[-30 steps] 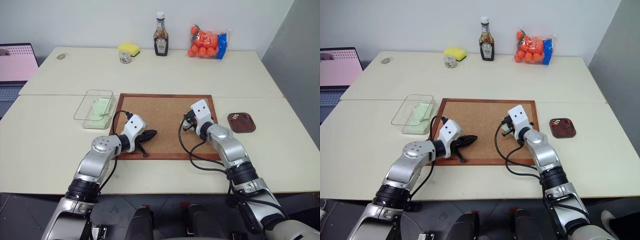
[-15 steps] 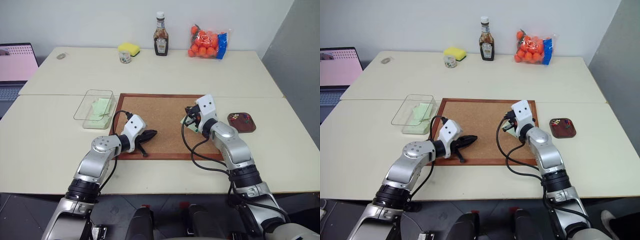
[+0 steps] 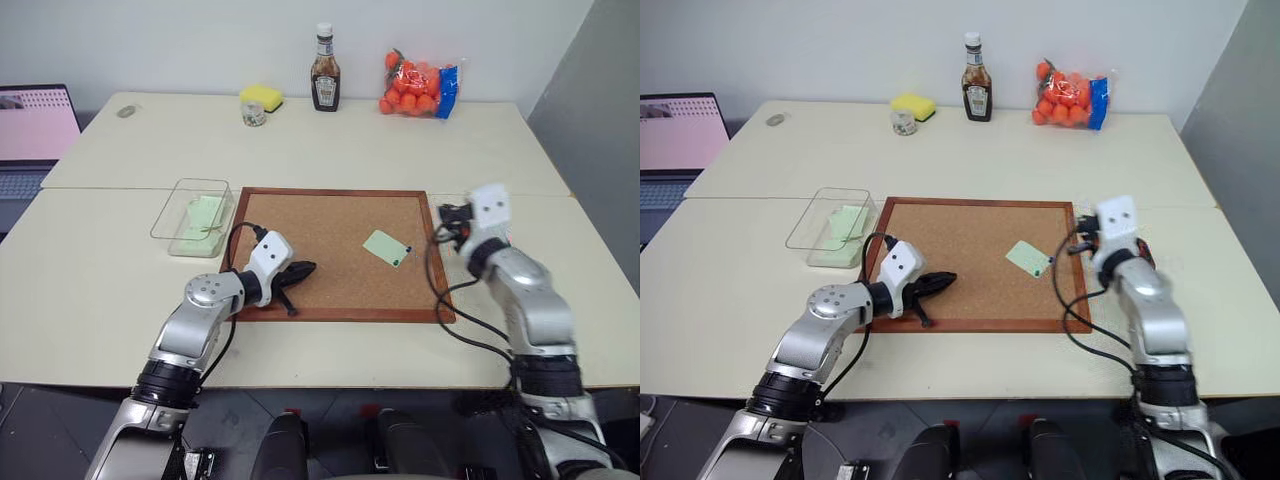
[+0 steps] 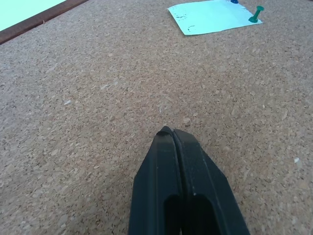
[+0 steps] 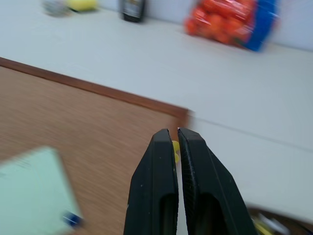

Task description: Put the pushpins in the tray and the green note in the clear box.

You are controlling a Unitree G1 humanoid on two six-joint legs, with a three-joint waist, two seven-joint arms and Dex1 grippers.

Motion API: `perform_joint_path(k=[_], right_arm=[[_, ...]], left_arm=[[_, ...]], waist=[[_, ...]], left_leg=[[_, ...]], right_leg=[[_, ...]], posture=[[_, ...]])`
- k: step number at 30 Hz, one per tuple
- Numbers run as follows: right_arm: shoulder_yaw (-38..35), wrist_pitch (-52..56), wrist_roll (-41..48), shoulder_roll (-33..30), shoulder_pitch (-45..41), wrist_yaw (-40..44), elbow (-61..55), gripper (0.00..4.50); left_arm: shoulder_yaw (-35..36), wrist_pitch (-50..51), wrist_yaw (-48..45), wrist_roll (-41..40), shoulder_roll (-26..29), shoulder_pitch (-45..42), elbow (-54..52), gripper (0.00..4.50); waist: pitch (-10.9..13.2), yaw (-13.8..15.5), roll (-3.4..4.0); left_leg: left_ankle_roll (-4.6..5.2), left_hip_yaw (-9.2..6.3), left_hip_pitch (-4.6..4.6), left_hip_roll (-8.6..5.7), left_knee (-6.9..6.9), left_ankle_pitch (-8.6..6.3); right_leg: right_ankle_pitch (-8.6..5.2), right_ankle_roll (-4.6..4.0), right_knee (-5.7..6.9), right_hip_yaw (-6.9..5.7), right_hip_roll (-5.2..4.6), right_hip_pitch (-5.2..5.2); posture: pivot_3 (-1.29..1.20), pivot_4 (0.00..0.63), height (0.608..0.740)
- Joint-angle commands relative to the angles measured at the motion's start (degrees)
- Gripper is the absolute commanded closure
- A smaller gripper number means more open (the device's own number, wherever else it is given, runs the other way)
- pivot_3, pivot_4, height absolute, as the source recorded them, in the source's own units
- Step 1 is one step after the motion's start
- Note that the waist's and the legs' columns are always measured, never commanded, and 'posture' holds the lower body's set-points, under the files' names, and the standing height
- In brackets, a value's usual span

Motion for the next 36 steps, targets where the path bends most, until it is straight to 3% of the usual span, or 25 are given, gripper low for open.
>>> perform_joint_path(k=[1, 10, 11, 20, 29, 36], right_arm=[[-2.87, 0.96, -0.82, -3.82, 1.35, -0.81, -0.90, 4.49], [-2.88, 0.24, -1.00, -5.06, 0.95, -1.68, 4.22, 4.49], [-2.80, 0.09, -1.00, -5.04, 0.84, -1.69, 4.57, 3.93], [-2.46, -0.01, -1.19, -5.23, 1.29, -1.71, 4.18, 2.06], [1.21, 4.27, 8.25, -2.37, 9.84, 6.12, -14.74, 2.06], [7.50, 1.13, 4.53, 5.25, 7.95, 0.16, -10.60, 2.06]], left_arm=[[-1.60, -0.48, -0.94, 0.94, -0.35, 0.13, 0.35, 4.50], [-1.65, -0.92, -1.29, 1.42, -0.47, -0.36, 0.86, 4.50], [-1.64, -0.96, -1.30, 1.43, -0.45, -0.41, 0.94, 4.50], [-1.18, -1.26, -1.24, 1.46, -0.22, -0.16, 1.25, 4.50], [-0.63, -1.62, -1.41, 1.57, 0.27, 0.04, 1.53, 4.50], [-0.72, -1.86, -2.02, 1.69, 0.45, -0.60, 2.10, 4.50]], waist=[[-0.02, -0.02, 0.04], [-0.02, -0.06, 0.04], [-0.02, -0.05, 0.04], [-0.02, -0.05, 0.04], [-0.03, -0.10, 0.05], [-0.03, -0.11, 0.06]], left_leg=[[0.00, 0.00, 0.02, 0.01, 0.00, 0.00], [0.00, 0.02, -0.01, 0.00, 0.00, 0.00], [0.00, 0.02, -0.01, -0.01, 0.00, 0.00], [0.00, 0.02, 0.00, 0.00, 0.00, 0.00], [0.00, -0.03, 0.00, 0.03, -0.01, 0.00], [0.00, -0.03, 0.04, 0.04, -0.01, 0.00]], right_leg=[[0.00, 0.00, 0.01, 0.00, 0.01, 0.00], [-0.01, 0.01, -0.02, 0.01, 0.03, 0.01], [-0.01, 0.01, -0.02, 0.01, 0.03, 0.01], [-0.01, 0.02, -0.02, 0.01, 0.03, 0.01], [-0.02, 0.02, -0.02, -0.01, 0.05, 0.02], [-0.01, 0.03, 0.00, -0.02, 0.06, 0.02]], posture=[[0.00, 0.150, 0.740], [0.00, 0.150, 0.740], [0.00, 0.150, 0.740], [0.00, 0.150, 0.740], [0.00, 0.150, 0.740], [0.00, 0.150, 0.740]])
